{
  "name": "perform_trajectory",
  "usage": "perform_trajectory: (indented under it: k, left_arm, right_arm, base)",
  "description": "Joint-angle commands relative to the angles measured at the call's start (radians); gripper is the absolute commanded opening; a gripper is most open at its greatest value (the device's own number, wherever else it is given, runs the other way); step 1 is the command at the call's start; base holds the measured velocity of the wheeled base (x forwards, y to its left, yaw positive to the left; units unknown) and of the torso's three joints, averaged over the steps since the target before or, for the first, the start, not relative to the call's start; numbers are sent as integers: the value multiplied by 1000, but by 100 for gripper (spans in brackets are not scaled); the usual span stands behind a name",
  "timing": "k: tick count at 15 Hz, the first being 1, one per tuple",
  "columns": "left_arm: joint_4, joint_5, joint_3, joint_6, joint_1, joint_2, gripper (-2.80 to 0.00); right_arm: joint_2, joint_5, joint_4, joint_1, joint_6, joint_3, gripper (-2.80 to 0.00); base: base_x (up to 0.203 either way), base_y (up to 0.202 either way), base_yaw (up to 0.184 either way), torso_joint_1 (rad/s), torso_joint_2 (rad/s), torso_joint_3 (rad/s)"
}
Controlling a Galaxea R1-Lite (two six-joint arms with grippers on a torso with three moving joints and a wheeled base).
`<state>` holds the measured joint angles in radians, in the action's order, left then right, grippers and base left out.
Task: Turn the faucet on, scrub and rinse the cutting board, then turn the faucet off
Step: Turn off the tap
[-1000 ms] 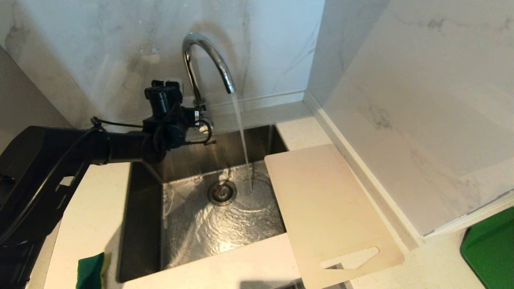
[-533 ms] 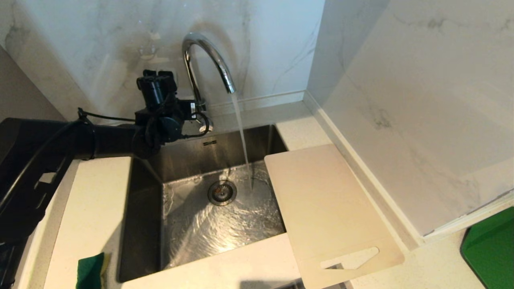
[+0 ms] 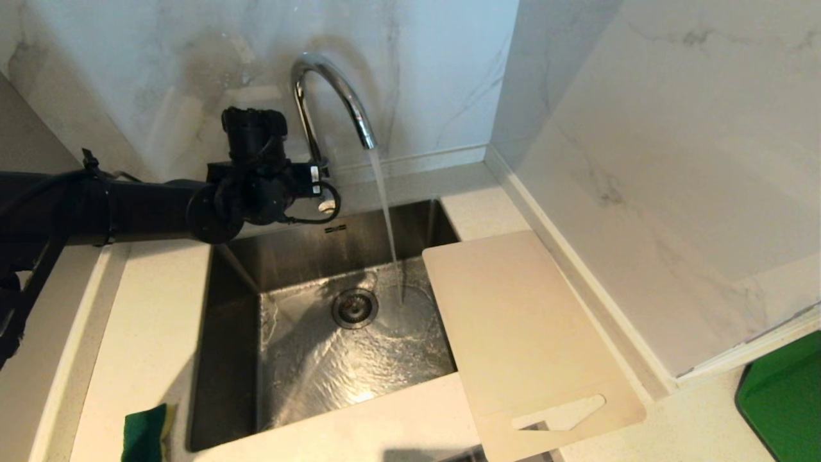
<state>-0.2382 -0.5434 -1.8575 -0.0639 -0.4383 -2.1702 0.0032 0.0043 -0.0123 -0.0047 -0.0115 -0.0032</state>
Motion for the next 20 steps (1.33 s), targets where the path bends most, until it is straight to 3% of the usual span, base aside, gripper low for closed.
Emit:
perform_trajectory:
  k: [1, 6, 20]
  left_arm:
    - [57, 11, -32, -21, -2, -9, -280]
    - [65, 17, -88, -25, 3, -61, -280]
    - [37, 16, -92, -45, -11, -42, -280]
  right_arm:
    - [3, 0, 0, 0, -1, 0, -280]
    - [3, 0, 0, 0, -1, -1, -280]
    - [3, 0, 0, 0, -1, 0, -280]
  base:
    - [0, 0, 0, 0, 0, 0]
    - [0, 0, 0, 0, 0, 0]
    - [0, 0, 0, 0, 0, 0]
